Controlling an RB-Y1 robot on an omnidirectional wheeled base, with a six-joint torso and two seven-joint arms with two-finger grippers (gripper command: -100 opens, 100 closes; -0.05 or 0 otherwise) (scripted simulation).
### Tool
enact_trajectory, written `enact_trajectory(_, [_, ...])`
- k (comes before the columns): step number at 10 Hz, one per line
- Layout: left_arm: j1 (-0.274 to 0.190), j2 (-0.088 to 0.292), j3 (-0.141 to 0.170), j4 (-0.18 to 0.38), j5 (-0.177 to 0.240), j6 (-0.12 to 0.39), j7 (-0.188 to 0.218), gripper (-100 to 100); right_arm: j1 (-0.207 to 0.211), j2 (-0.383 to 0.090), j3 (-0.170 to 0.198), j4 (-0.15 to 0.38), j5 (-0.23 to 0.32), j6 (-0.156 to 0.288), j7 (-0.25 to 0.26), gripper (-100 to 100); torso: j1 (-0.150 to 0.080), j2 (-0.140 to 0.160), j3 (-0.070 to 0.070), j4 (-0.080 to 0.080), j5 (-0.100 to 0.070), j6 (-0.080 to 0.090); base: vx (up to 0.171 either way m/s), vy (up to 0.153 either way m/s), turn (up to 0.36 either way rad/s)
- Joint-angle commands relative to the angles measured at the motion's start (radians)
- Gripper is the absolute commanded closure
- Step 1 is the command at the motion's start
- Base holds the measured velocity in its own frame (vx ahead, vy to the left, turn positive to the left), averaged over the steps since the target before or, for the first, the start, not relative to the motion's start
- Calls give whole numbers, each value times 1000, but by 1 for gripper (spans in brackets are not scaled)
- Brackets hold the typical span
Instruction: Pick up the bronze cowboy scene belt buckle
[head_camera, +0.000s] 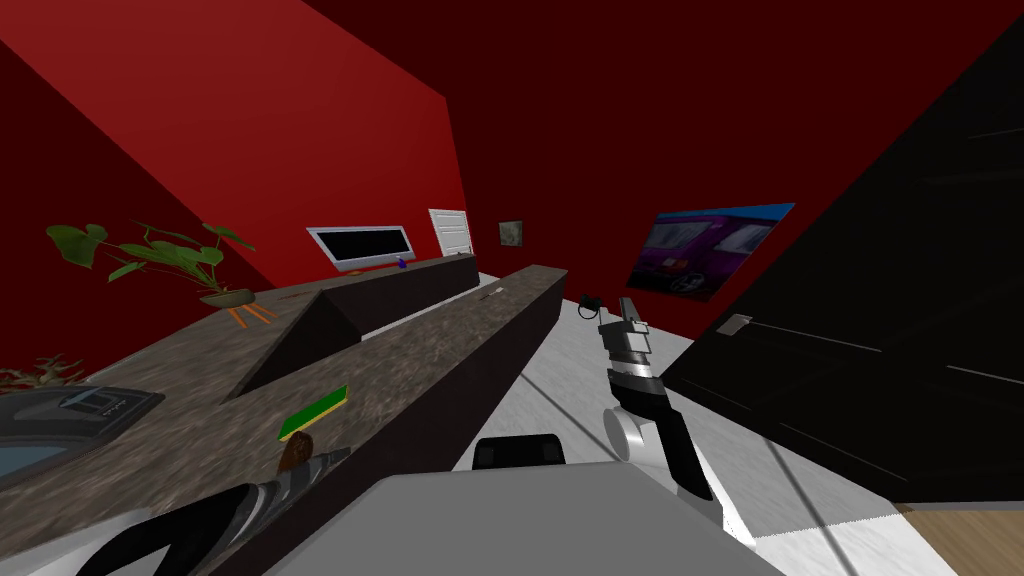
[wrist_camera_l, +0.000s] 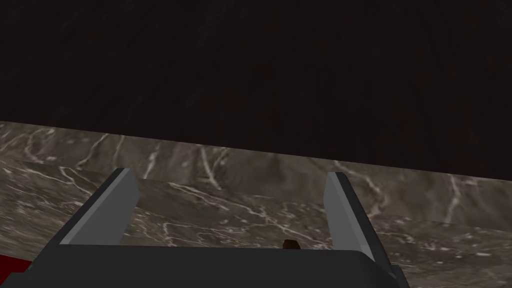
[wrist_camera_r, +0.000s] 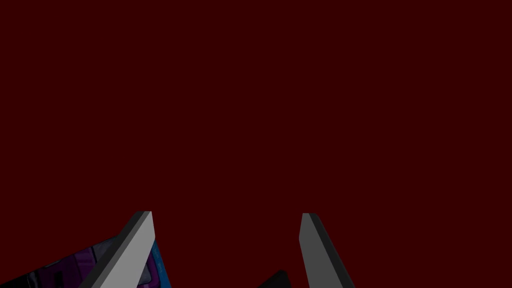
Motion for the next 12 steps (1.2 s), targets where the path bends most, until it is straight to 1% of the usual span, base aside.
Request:
enact_trajectory(1, [-13, 5, -50, 50, 10, -47, 1, -100, 0, 0, 0, 0, 0, 0, 0, 0, 0, 0, 0, 0, 0, 0, -9, -46, 6])
enact_trajectory(2, [-13, 5, -70, 51, 10, -47, 1, -100, 0, 0, 0, 0, 0, 0, 0, 0, 2, -1, -1, 0, 0, 0, -2, -13, 4])
enact_trajectory(3, [-72, 41, -115, 99, 64, -93, -4, -100, 0, 0, 0, 0, 0, 0, 0, 0, 5, -2, -1, 0, 1, 0, -23, -59, -151])
enact_trajectory(4, [-90, 41, -166, 134, 69, -119, -4, -100, 0, 0, 0, 0, 0, 0, 0, 0, 3, -2, -1, 0, 1, 1, -24, -80, -104])
enact_trajectory(5, [-90, 41, -194, 154, 69, -137, -4, -100, 0, 0, 0, 0, 0, 0, 0, 0, 1, -1, -1, 0, 0, 0, -9, -41, 11])
enact_trajectory(6, [-90, 41, -194, 154, 69, -137, -4, -100, 0, 0, 0, 0, 0, 0, 0, 0, 3, -1, -1, 0, 0, -1, -1, -9, 20])
enact_trajectory(7, [-130, 76, -231, 198, 120, -188, -9, -100, 0, 0, 0, 0, 0, 0, 0, 0, 5, -2, -1, 0, 1, 0, -10, -69, -173])
enact_trajectory(9, [-156, 76, -257, 243, 128, -227, -9, -100, 0, 0, 0, 0, 0, 0, 0, 0, 1, -2, -1, 0, -1, 1, -22, -62, -33])
enact_trajectory(10, [-168, 76, -294, 257, 128, -227, -9, -100, 0, 0, 0, 0, 0, 0, 0, 0, 3, -2, -1, 1, -5, 1, -2, -13, 3])
enact_trajectory(11, [-168, 76, -318, 257, 128, -227, -9, -100, 0, 0, 0, 0, 0, 0, 0, 0, 5, -3, -1, 1, -5, 1, 6, 11, -1])
enact_trajectory(12, [-222, 112, -364, 309, 177, -285, -14, -100, 0, 0, 0, 0, 0, 0, 0, 0, 7, -4, -2, 1, -5, 1, -25, -60, -118])
